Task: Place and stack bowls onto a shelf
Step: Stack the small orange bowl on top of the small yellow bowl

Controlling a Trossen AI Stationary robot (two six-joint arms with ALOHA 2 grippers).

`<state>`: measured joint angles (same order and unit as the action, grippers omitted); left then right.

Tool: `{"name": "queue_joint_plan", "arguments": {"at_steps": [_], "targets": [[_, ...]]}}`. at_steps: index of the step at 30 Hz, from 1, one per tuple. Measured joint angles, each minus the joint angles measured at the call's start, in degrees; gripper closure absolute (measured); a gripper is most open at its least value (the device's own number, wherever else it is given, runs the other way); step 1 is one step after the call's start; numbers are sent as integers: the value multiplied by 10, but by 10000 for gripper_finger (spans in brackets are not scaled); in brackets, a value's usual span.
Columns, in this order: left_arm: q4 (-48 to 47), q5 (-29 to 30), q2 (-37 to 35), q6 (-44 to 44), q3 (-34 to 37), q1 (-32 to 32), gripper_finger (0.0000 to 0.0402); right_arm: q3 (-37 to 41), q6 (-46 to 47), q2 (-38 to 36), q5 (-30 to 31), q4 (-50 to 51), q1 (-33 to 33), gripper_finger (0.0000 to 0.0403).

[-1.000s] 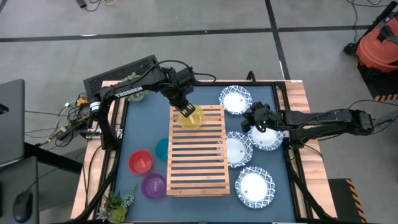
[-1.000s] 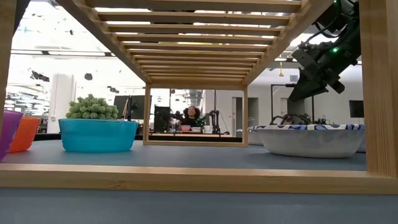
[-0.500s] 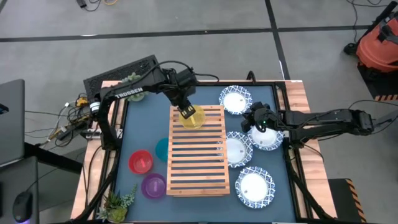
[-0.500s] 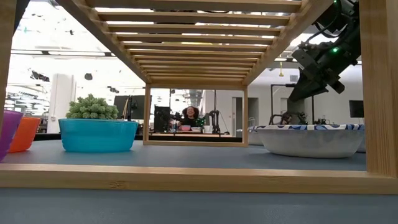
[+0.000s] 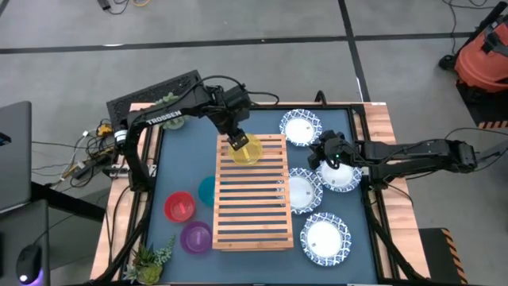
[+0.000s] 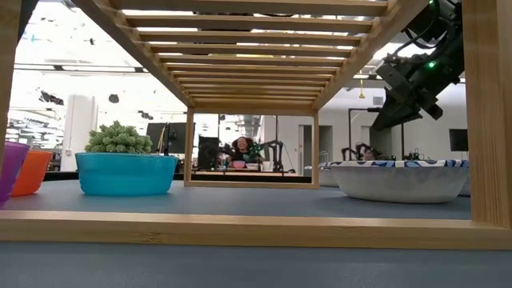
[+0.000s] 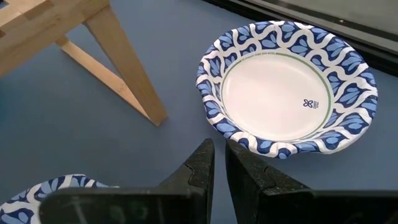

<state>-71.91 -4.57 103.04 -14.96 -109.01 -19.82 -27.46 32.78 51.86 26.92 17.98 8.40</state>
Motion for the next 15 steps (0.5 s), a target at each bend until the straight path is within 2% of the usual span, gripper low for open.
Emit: {"name": "queue_joint_plan", "arguments": {"at_steps": [4,10,13,15], "targets": [[0,-19,-8,-7,0,-8,212,0,-2,0,0,0,0,335],[31,-8,-39,-15,0,-18,212,0,-2,0,0,0,0,335],[23,-12,-63,-13,0,-20,212,0,-2,0,0,0,0,335],[-3,-34,-84,9,0,-20,212,0,-2,0,0,0,0,335]]}}
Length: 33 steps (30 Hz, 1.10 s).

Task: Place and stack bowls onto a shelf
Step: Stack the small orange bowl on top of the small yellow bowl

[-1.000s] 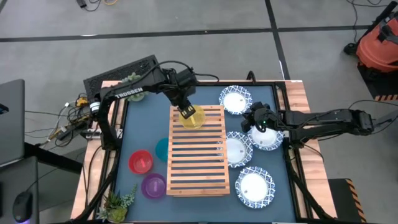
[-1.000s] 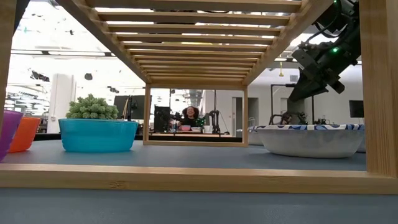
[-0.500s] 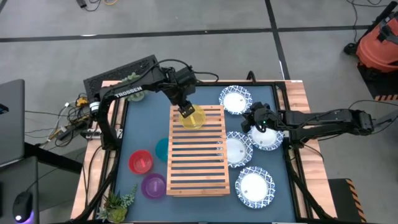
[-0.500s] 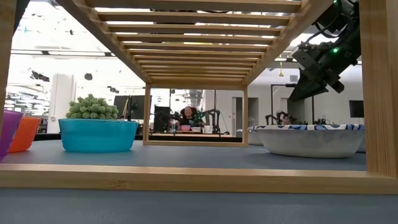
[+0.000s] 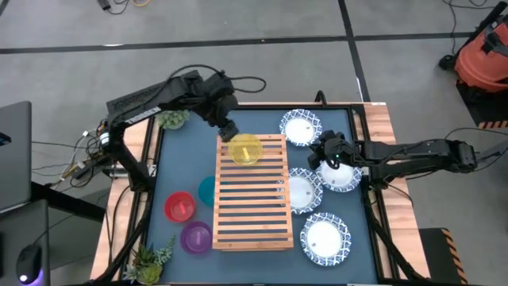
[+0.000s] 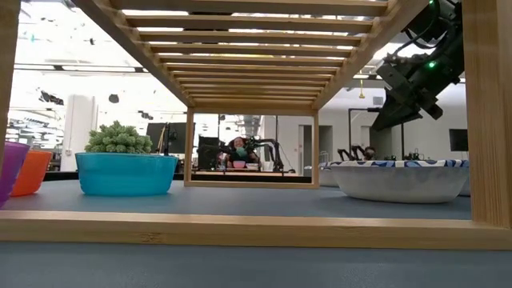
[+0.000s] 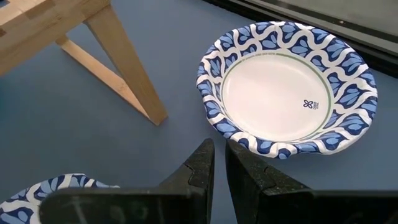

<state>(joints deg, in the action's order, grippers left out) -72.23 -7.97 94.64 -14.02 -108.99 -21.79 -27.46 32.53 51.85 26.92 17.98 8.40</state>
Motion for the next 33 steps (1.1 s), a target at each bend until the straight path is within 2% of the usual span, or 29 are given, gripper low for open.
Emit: {"name": "queue_joint_plan", "arguments": {"at_steps": [3,7,12,18,22,27,33], "targets": [[-49,-30,-31,27,0,8,212,0,0,0,0,0,0,335],[-129,-10,-66,26,2,35,212,0,0,0,0,0,0,335],[-166,14,-134,-43,60,105,212,0,0,0,1,7,0,335],[-96,69,-231,-159,215,190,212,0,0,0,1,13,0,335],[-25,51,-285,-194,345,218,212,0,0,0,1,13,0,335],[51,26,-332,-186,494,245,212,0,0,0,1,13,0,335],[98,3,-340,-193,614,255,212,0,0,0,1,13,0,335]]}}
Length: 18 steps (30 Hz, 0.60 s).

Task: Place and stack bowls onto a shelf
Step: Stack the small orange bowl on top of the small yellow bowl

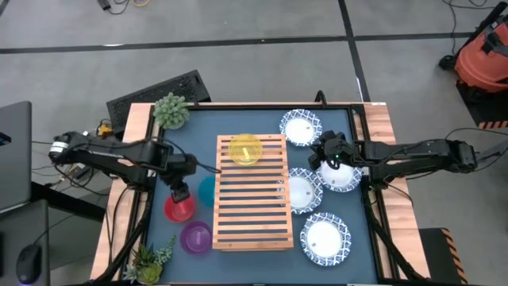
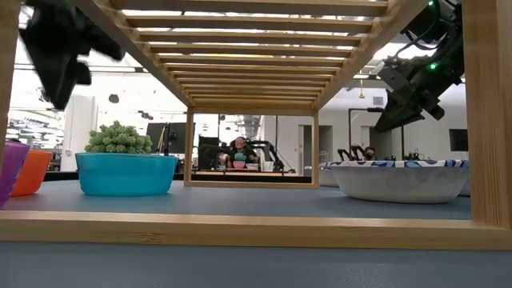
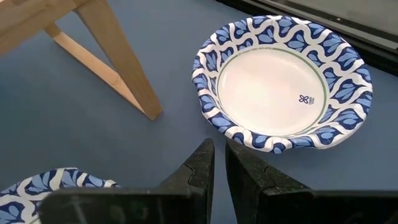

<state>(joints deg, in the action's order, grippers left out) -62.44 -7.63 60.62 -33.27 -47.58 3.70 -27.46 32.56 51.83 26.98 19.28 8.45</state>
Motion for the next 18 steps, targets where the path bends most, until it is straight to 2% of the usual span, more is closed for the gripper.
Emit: {"name": "queue_joint_plan", "arguments": {"at_steps": [8,18], "targets": [[66,0,2,13,99,16,212,0,0,0,0,0,0,335],[99,16,2,15,150,17,214,0,19,0,-1,0,0,335]]}}
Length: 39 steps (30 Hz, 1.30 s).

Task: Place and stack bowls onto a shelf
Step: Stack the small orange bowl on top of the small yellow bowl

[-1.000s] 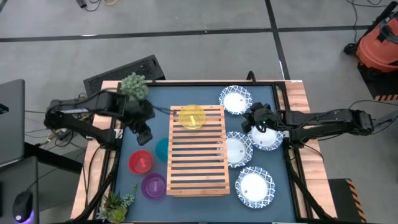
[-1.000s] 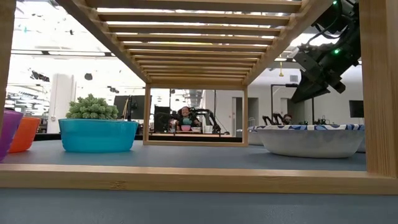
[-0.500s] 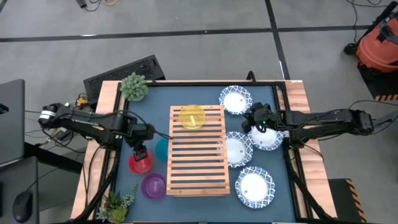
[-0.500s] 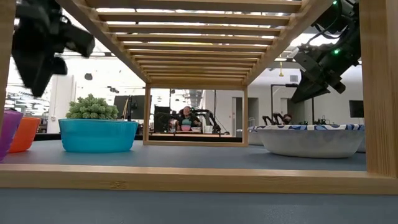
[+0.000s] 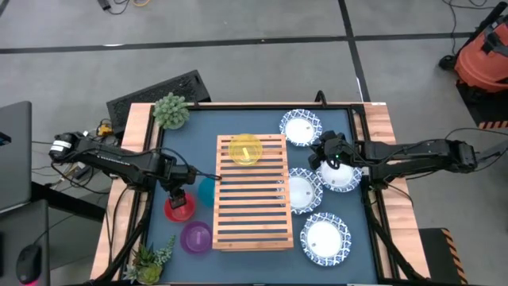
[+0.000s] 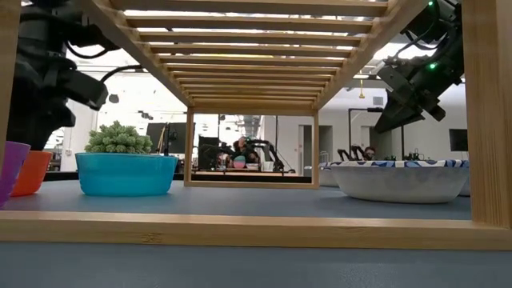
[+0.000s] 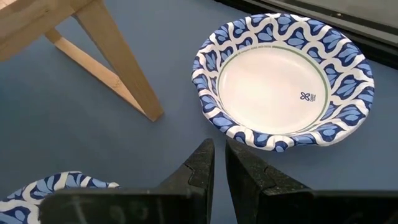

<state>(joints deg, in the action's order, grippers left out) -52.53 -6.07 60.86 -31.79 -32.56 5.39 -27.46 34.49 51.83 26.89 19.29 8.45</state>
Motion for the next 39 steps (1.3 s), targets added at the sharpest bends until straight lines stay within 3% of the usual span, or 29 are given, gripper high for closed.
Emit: {"name": "queue_joint_plan", "arguments": {"at_steps": [4,12,17,24,39], "targets": [[-2,2,0,-2,0,0,247,0,0,0,0,0,0,335],[-5,32,3,-9,1,0,391,0,0,0,0,0,-3,335],[-12,36,2,-39,1,0,400,0,0,0,0,0,-2,335],[-57,2,1,-161,-10,0,401,0,1,0,0,0,0,335],[-216,16,1,-274,-189,-5,401,0,0,0,0,0,0,335]]}}
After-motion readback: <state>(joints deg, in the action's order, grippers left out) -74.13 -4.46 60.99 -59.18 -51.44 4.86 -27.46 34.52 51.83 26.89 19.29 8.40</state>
